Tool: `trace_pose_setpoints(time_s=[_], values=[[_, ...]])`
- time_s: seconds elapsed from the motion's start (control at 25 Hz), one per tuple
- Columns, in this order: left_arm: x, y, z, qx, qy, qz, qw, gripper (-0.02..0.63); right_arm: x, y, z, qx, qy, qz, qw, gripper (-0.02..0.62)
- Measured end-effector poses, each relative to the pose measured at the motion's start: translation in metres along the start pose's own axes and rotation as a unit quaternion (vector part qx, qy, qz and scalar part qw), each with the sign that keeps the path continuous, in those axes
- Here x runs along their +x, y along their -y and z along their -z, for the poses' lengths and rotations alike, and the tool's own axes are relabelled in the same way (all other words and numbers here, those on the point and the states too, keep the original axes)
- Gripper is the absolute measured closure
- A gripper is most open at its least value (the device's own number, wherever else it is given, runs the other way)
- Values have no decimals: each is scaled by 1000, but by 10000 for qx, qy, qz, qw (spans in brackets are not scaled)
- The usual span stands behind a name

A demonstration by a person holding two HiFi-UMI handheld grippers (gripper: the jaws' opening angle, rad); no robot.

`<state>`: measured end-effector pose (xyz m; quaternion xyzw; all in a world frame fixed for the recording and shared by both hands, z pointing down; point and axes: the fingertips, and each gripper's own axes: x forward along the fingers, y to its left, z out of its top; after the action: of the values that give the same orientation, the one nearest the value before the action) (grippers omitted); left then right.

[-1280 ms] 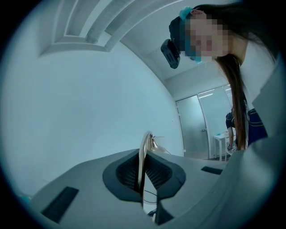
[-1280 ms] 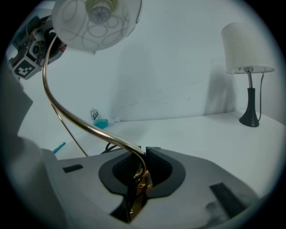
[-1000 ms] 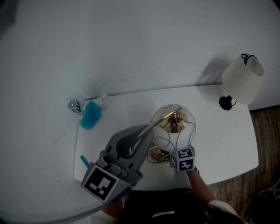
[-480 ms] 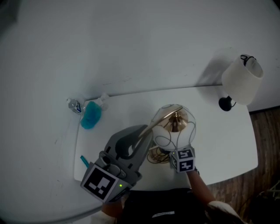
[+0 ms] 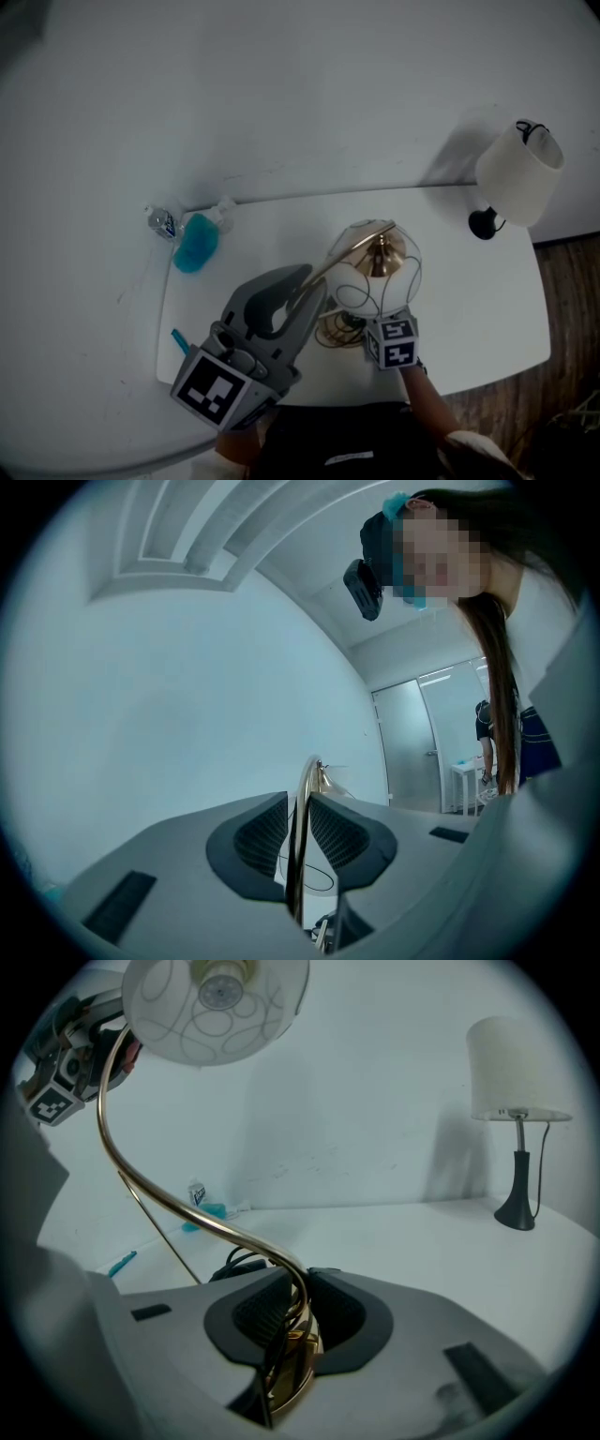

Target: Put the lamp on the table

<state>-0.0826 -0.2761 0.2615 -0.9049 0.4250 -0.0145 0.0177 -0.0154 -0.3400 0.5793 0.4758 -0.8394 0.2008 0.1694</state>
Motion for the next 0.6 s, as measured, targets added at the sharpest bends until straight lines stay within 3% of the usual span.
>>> trace_pose_setpoints(time_s=[0.6], values=[[-17, -2, -1, -64, 35, -180, 9998, 518, -10, 0, 4, -44, -20, 111, 9999, 527]])
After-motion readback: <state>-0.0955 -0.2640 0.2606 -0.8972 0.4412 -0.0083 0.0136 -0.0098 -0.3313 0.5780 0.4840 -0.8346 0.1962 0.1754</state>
